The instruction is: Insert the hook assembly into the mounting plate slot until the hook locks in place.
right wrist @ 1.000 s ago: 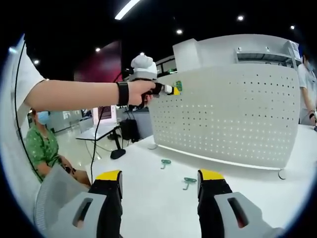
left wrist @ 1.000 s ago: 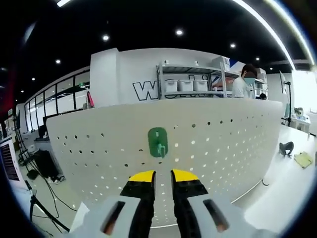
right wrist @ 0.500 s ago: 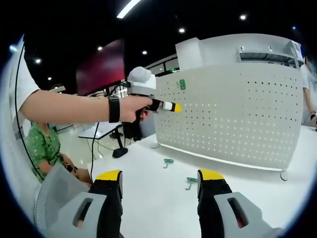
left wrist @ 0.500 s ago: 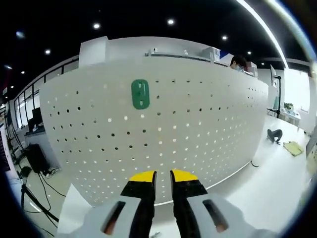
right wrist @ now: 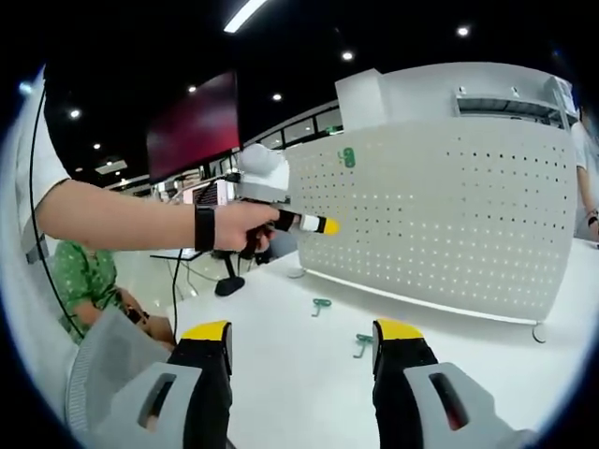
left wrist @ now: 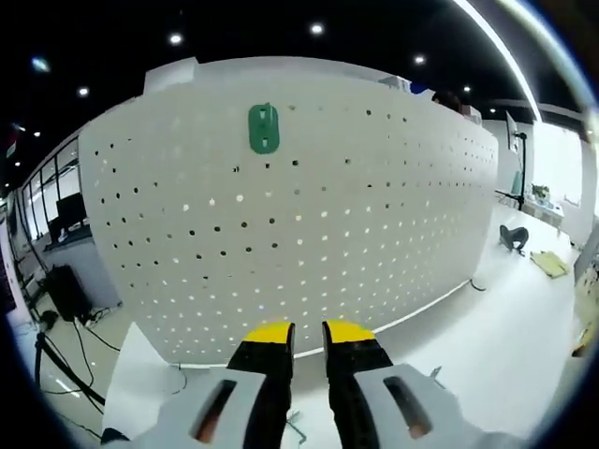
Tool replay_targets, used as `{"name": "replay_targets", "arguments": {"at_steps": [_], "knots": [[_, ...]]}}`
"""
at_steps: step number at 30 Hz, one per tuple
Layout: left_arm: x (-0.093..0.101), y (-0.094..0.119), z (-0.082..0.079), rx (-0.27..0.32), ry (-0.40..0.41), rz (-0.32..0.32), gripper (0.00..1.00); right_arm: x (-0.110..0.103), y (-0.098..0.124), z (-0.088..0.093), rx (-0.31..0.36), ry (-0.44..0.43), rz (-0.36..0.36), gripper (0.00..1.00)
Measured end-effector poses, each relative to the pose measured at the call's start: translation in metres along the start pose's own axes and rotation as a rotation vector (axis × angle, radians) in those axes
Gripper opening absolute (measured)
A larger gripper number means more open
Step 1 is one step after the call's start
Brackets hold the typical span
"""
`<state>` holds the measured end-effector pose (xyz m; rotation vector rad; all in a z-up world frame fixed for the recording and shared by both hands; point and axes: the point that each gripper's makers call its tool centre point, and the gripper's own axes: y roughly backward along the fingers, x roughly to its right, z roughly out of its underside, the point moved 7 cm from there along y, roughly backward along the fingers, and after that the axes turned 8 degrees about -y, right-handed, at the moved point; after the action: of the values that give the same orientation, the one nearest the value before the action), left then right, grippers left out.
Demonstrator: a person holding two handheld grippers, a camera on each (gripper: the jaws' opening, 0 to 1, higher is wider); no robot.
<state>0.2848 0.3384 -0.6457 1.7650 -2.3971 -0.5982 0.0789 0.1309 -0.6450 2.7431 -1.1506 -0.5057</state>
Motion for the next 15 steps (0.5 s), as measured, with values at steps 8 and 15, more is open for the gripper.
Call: {"name": "replay_targets", "arguments": {"at_steps": [8,15], "knots": [[0.006,0.006,0.03,-0.047,-0.005,0.021,0.12,-0.003,-0.003,0.007,-0.01,-0.011,-0.003,0.6],[0.013,0.015,0.052,-0.077,0.005,0.039,0.13,-0.005,-0.002,0.009,-0.015,-0.015,-0.002,0.6]]}}
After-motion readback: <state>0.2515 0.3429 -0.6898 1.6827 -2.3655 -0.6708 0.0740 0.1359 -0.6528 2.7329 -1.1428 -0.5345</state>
